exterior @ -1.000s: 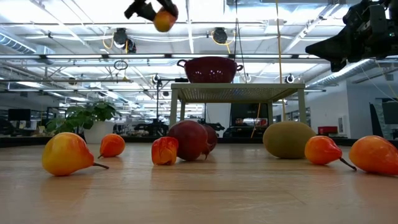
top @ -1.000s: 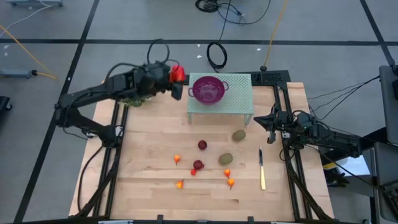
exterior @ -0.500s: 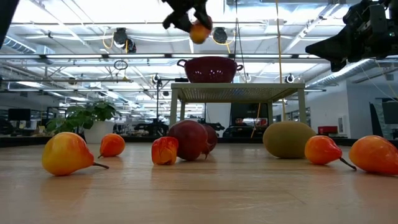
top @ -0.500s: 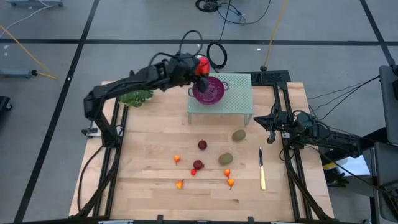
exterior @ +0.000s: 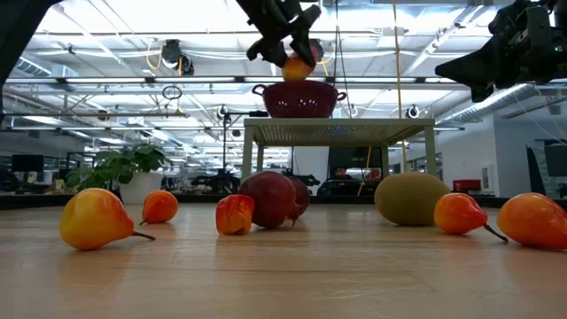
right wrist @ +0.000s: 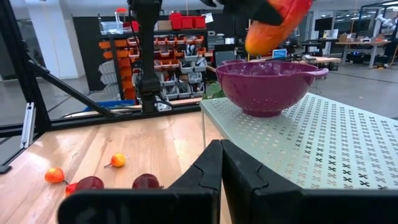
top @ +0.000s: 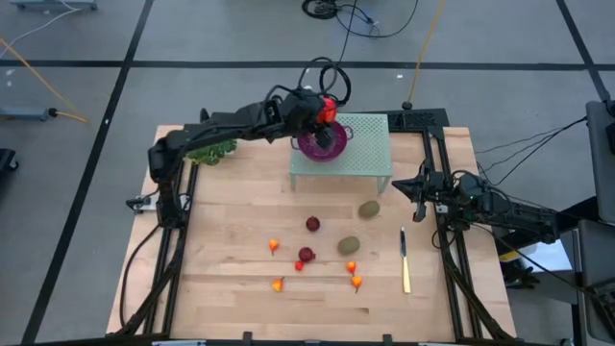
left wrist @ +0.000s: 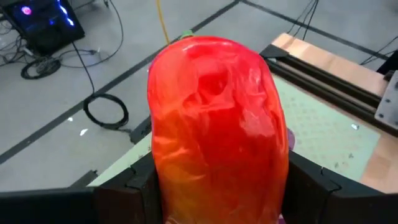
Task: Pick & Place Fruit
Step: Put the mango into the strainer bowl
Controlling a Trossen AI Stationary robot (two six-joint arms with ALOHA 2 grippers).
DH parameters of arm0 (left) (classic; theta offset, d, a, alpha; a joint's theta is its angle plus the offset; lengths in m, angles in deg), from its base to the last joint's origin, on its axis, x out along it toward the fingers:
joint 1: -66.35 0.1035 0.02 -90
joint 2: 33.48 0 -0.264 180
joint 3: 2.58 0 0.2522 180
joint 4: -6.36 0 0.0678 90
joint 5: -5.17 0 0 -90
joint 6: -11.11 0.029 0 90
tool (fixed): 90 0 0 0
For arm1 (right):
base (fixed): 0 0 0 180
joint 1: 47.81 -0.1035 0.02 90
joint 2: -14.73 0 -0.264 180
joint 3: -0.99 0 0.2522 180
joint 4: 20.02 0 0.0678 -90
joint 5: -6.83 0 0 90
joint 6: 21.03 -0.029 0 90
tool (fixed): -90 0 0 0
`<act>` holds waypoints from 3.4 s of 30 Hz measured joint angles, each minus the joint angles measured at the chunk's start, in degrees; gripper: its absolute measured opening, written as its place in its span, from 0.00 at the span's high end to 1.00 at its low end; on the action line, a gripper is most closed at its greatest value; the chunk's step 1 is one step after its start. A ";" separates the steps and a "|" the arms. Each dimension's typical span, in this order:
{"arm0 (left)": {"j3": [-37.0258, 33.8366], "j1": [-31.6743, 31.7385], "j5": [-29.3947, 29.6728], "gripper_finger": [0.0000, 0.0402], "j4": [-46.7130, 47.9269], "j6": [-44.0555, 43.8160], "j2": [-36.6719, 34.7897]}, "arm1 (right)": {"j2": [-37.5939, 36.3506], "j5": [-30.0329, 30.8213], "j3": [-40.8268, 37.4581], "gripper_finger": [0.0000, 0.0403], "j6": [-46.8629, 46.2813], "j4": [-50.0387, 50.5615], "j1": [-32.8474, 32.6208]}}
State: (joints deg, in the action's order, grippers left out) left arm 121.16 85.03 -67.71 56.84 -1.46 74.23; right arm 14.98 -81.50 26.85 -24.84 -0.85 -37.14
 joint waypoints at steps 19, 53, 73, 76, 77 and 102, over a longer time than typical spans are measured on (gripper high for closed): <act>-0.02 -0.29 -2.29 0.44 6.59 -1.49 2.83 | 0.00 0.00 0.00 1.00 0.00 0.17 0.00; -0.04 -1.25 -3.76 0.44 7.31 2.16 2.81 | 0.00 0.00 0.00 1.00 0.00 0.19 -0.02; -0.15 -0.88 -3.77 0.39 6.54 0.42 4.10 | -0.02 -0.02 0.00 1.00 0.00 0.17 0.00; -0.15 -0.68 -3.72 0.39 6.64 0.42 4.10 | -0.02 -0.02 0.00 1.00 -0.01 0.16 -0.01; -0.15 -0.66 -3.64 0.39 6.72 0.41 4.10 | -0.01 -0.02 0.00 1.00 0.00 0.17 -0.01; -0.11 -0.76 -4.10 0.39 7.28 0.32 5.69 | 0.00 -0.02 0.00 1.00 0.00 0.11 0.00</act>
State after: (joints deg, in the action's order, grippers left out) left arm 121.05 84.26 -71.81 64.13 -1.14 79.92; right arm 14.98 -81.52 26.85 -24.84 -0.74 -37.14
